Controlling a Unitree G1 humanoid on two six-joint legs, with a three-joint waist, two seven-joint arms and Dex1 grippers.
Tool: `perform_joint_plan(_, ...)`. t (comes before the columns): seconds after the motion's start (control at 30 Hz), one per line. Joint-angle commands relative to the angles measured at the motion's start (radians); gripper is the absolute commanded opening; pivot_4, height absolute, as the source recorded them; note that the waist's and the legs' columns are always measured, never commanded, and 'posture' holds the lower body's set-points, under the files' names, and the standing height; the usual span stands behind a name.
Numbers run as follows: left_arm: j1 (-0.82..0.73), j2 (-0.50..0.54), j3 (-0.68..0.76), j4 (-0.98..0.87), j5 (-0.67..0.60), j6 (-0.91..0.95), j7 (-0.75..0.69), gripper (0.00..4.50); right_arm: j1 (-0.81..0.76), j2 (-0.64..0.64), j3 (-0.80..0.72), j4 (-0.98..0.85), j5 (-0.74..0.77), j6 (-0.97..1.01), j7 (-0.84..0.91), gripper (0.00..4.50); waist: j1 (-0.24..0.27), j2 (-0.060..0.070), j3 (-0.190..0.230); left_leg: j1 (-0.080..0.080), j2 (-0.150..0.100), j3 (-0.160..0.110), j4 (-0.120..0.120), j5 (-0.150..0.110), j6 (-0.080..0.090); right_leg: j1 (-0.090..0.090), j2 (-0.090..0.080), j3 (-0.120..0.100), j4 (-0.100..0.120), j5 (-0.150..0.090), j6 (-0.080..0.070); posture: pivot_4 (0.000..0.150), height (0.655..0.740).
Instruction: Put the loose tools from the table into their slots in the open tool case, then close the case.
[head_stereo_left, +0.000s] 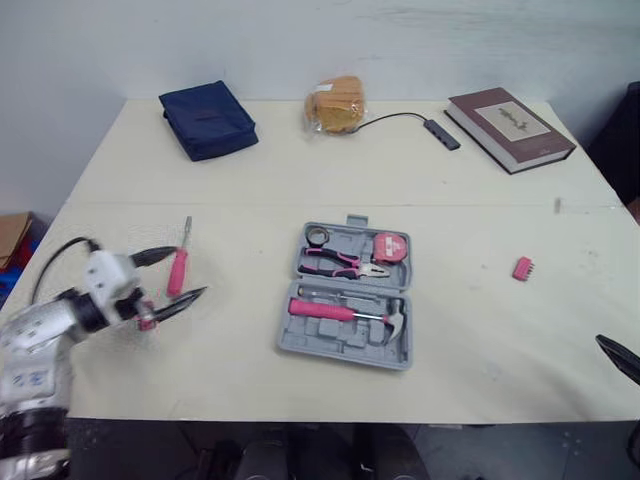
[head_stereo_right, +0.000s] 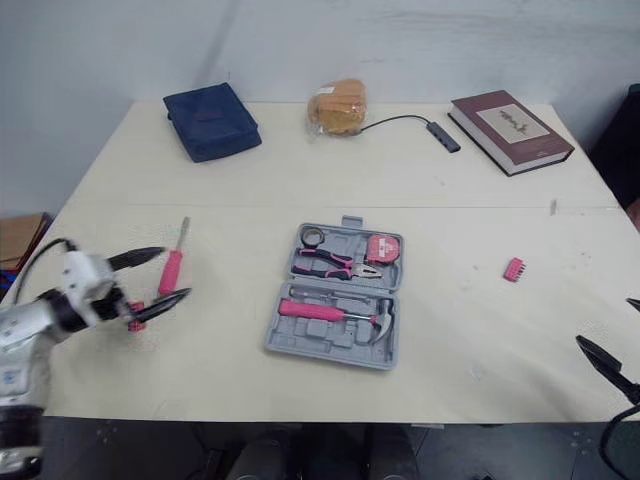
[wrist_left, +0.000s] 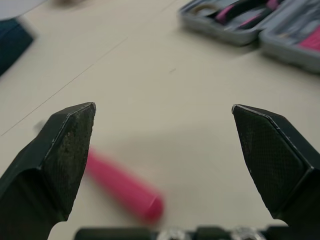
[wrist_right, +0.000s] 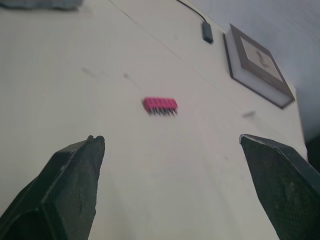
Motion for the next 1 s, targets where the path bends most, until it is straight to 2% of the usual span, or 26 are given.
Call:
perform_joint_plan(0.03, 0.082, 0.036, 0.172, 0.008, -0.053, 0.007, 0.059, 4.43, 0.002, -0.050, -0.066, 0.115, 0.014, -0.052, -0.016, 4.50, -0.001, 0.000, 0.000, 0.000, 0.000, 0.000, 0.000, -0.002, -0.003, 0.000, 0.000, 0.000, 0.000, 0.000, 0.000, 0.150, 0.7400)
perform_joint_plan(0.27, 0.263, 0.033, 0.430, 0.166, -0.105, 0.023, 0.161, 4.43, 0.001, -0.079, -0.078, 0.367, 0.000, -0.140, -0.059, 4.50, -0.001, 0.000, 0.000, 0.002, 0.001, 0.000, -0.004, -0.003, -0.007, -0.002, -0.001, 0.001, 0.000, -0.002, -0.003, 0.150, 0.7400)
perform_joint_plan(0.43, 0.332, 0.039, 0.491, 0.224, -0.109, 0.046, 0.212, 4.43, -0.027, -0.095, -0.067, 0.473, 0.000, -0.173, -0.091, 4.50, 0.000, 0.000, 0.000, 0.001, 0.000, 0.004, -0.012, -0.001, -0.010, -0.008, -0.001, 0.003, 0.000, -0.002, -0.004, 0.150, 0.7400)
perform_joint_plan(0.53, 0.347, 0.026, 0.474, 0.184, -0.126, 0.079, 0.206, 4.43, -0.078, -0.086, -0.036, 0.474, 0.014, -0.173, -0.048, 4.50, -0.002, 0.000, 0.000, 0.002, 0.000, 0.006, -0.012, 0.000, -0.010, -0.009, -0.001, 0.004, 0.001, -0.002, -0.004, 0.150, 0.7400)
perform_joint_plan(0.63, 0.337, -0.004, 0.437, 0.110, -0.131, 0.104, 0.235, 4.43, -0.148, -0.050, 0.016, 0.410, 0.036, -0.153, 0.012, 4.50, -0.005, 0.000, 0.000, 0.002, 0.001, 0.006, -0.013, 0.000, -0.011, -0.009, 0.000, 0.004, 0.002, -0.002, -0.004, 0.150, 0.7400)
perform_joint_plan(0.87, 0.379, -0.164, 0.308, -0.280, -0.188, 0.267, 0.349, 4.43, -0.241, 0.101, 0.217, -0.019, 0.127, 0.001, 0.074, 4.50, -0.015, -0.001, 0.000, 0.002, 0.001, 0.006, -0.014, 0.003, -0.015, -0.010, 0.000, 0.006, 0.004, -0.001, -0.006, 0.150, 0.7400)
perform_joint_plan(1.0, 0.386, -0.216, 0.261, -0.411, -0.177, 0.321, 0.420, 4.43, -0.253, 0.132, 0.293, -0.186, 0.141, 0.082, 0.064, 4.50, -0.020, -0.001, 0.000, 0.001, 0.002, 0.006, -0.015, 0.006, -0.019, -0.011, 0.001, 0.006, 0.005, -0.001, -0.006, 0.150, 0.7400)
